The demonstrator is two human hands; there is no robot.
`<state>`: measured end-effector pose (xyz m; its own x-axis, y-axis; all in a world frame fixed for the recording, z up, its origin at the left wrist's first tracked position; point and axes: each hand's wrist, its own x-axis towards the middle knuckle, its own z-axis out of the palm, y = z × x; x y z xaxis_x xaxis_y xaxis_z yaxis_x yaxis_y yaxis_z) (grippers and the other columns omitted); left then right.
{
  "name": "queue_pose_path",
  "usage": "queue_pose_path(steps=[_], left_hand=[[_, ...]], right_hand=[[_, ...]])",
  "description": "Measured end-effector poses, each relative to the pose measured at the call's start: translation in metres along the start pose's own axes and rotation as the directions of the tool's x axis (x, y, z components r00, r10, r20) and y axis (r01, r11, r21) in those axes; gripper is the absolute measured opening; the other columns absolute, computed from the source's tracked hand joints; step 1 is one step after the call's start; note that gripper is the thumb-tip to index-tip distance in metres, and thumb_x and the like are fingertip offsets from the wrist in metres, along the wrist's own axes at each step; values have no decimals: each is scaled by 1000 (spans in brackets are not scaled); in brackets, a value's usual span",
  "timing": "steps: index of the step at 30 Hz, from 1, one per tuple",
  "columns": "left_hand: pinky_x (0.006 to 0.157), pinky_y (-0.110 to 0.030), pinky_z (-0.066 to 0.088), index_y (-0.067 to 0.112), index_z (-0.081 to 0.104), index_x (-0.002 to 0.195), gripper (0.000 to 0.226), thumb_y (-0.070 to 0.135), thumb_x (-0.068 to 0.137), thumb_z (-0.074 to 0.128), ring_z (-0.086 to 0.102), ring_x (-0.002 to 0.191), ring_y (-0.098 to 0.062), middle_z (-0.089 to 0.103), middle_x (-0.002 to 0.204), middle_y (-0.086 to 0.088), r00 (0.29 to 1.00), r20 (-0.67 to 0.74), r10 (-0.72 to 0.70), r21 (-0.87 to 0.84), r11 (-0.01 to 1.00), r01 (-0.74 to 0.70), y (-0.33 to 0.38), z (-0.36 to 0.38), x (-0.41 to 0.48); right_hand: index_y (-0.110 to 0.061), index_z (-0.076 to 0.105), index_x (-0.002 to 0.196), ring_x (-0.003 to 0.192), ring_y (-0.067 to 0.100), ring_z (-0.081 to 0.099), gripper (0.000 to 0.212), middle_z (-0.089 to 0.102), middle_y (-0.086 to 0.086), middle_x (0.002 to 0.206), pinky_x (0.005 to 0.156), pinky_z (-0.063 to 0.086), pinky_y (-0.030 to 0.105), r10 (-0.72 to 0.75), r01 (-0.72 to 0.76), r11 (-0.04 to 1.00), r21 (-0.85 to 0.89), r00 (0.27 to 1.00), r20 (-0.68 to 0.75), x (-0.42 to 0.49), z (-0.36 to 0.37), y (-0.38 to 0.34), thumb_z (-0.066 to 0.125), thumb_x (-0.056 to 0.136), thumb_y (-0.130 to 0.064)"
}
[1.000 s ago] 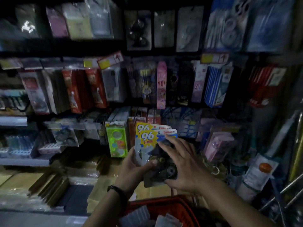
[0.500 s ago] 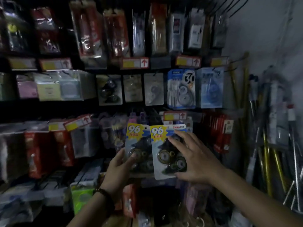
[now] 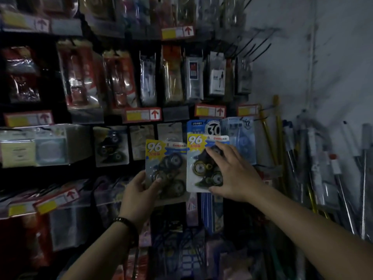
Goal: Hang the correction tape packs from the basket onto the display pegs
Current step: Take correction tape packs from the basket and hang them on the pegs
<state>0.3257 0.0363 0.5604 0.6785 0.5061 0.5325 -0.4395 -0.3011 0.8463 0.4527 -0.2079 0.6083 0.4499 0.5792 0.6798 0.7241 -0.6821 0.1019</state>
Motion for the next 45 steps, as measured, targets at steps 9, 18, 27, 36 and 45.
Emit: queue_pose_path(steps=[9,18,27,36,45], left_hand=[[92,-53,62,32,72,113,16,25,99,72,77,100,-14,81,105,8,998,-1,58,103,993,-58,10,7,22],[90,-55,62,29,73,111,15,24,97,73,77,100,-19,81,104,4,994,-57,91,73,994,-87,13,5,23],[88,-54,63,29,74,110,14,21,98,73,78,98,-19,81,102,3,998,-49,50,18,999,-49,15,9,24],[82,-32,61,21,74,116,17,18,99,71,77,100,-14,82,105,5,1000,14,12,-91,996,-11,18,38,28],[89,-52,63,24,73,120,21,22,99,72,77,106,-22,81,111,0,991,135,7,-104,995,7,24,71,32]], right_hand=[[-29,-1,167,157,25,-5,121,-10,-1,170,122,32,55,7,-8,998,-62,1000,-24,43,-7,21,80,81,-58],[-29,-2,168,159,26,-6,117,-9,2,173,124,23,50,9,4,987,-158,996,87,66,-19,25,77,86,-56],[-28,1,167,160,32,2,120,-5,6,174,121,33,53,33,-9,980,-201,992,120,79,-10,23,84,82,-45],[-22,32,161,153,22,26,91,27,1,165,122,36,47,-171,188,979,76,969,-180,40,-2,-2,69,88,-60],[-33,12,167,160,21,6,118,-2,-8,174,125,30,53,-168,176,974,139,983,-71,24,-2,7,75,76,-74]])
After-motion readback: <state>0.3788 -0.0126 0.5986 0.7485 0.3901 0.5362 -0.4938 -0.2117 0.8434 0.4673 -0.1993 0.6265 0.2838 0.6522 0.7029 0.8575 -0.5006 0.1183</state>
